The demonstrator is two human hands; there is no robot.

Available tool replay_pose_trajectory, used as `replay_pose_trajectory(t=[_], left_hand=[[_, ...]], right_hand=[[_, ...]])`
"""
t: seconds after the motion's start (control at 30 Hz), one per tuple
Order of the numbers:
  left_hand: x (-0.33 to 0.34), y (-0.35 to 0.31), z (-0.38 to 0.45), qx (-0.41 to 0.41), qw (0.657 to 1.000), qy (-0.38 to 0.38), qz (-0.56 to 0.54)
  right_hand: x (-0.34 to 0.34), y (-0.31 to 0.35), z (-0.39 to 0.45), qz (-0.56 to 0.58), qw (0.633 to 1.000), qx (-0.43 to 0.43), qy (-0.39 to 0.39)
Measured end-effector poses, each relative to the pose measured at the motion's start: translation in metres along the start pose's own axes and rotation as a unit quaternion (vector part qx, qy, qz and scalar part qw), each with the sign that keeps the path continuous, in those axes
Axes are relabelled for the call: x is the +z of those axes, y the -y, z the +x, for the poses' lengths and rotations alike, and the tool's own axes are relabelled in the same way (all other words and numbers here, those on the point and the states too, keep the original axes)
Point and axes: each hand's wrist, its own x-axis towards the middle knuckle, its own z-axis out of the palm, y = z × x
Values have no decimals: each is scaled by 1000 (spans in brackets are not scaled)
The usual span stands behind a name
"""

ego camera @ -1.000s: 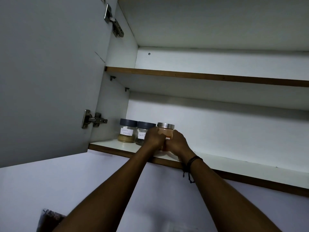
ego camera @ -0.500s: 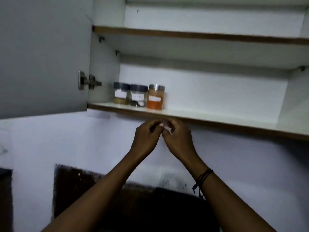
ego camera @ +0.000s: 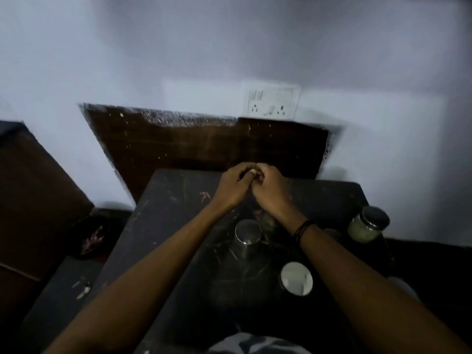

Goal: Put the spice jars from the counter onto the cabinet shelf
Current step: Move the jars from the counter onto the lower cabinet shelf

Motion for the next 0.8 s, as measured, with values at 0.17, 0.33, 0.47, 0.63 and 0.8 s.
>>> replay_pose_trajectory(t=[0.17, 0.33, 0.47, 0.63, 0.8], left_hand=[[46, 63, -55, -62, 994, 73, 60], [61, 99, -77, -41, 979, 106, 168], [69, 109, -82, -51, 982, 108, 147], [76, 119, -85, -99, 988, 81, 92], [79, 121, -84, -201, 978, 57, -30]], right_hand=[[50, -59, -57, -34, 995, 58, 73], [75, -90, -85, -82, 989, 80, 92], [87, -99, -95, -65, 987, 99, 106], [96, -111, -105, -77, 989, 74, 104], [111, -117, -105, -110, 984, 88, 113]])
